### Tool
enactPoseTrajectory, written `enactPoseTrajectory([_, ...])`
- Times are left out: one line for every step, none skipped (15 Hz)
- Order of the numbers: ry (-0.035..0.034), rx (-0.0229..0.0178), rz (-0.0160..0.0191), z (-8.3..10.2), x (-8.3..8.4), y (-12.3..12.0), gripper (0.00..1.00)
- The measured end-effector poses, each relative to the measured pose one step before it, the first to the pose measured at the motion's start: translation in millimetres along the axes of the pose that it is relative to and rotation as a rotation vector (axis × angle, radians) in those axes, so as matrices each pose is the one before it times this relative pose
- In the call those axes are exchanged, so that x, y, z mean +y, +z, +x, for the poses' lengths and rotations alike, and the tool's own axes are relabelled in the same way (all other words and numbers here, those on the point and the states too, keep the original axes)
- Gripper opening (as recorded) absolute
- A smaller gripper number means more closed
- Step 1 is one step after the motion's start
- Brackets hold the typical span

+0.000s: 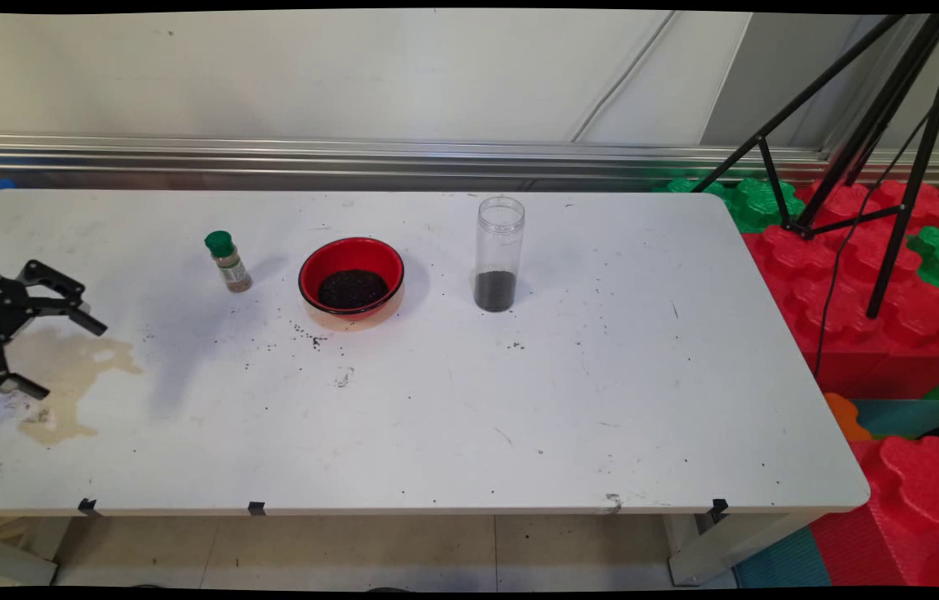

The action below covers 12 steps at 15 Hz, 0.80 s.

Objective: Pick up the black seasoning powder from the table

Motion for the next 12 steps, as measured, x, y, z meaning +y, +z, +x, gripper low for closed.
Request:
enactPoseTrajectory([-0.00629, 0.00409, 0.00547, 3.95, -0.59, 2.64, 1.0])
enactPoseTrajectory([-0.00496, 0.00368, 0.00436, 3.26, -0.48, 2.23, 1.0])
enactPoseTrajectory([-0.0049, 0.00363, 0.0047, 3.37, -0.42, 2.46, 1.0])
enactPoseTrajectory([-0.00654, 0.00522, 0.00632, 4.6, -0.66, 3.48, 1.0])
enactPoseTrajectory([-0.0061, 0.00516, 0.00602, 4.63, -0.81, 3.69, 1.0])
enactPoseTrajectory([-0.0064, 0.00523, 0.0071, 4.52, -0.65, 3.78, 1.0])
enactPoseTrajectory([-0.00484, 0.00443, 0.00625, 3.91, -0.76, 3.33, 1.0])
enactPoseTrajectory([-0.00576, 0.00548, 0.00748, 4.6, -1.09, 3.92, 1.0])
enactPoseTrajectory([-0.00485, 0.0046, 0.00666, 3.96, -1.04, 3.52, 1.0])
enactPoseTrajectory([-0.00393, 0.00355, 0.00589, 3.15, -0.8, 2.77, 1.0])
enactPoseTrajectory([-0.00418, 0.00337, 0.0061, 3.18, -0.87, 2.89, 1.0])
enactPoseTrajectory([-0.0032, 0.00286, 0.00446, 2.47, -0.66, 2.26, 1.0])
